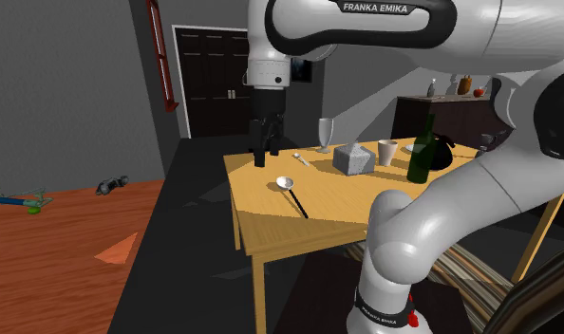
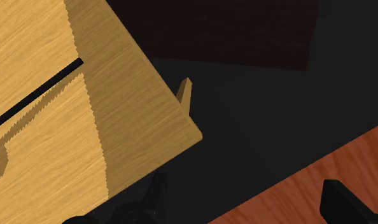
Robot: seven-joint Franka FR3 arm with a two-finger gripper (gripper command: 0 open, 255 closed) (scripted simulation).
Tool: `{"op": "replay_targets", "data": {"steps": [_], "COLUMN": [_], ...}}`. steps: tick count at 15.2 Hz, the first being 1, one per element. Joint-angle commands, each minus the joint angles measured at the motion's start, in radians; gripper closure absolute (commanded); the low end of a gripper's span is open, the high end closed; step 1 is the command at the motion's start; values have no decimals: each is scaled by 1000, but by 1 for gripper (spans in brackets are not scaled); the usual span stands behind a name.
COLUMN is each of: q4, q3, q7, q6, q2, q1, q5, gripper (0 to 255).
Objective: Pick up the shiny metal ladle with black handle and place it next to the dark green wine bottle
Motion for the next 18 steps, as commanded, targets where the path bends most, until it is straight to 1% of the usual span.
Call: {"op": "replay_targets", "data": {"steps": [1,9,18], "q4": [0,-43,-43], "q3": [0,-63,-147], "q7": [0,74,161], "q6": [0,165,331], "q2": [0,163,371], "q1": [0,-107,-220], "q5": [0,-60,-116], "gripper": [0,0,0]}}
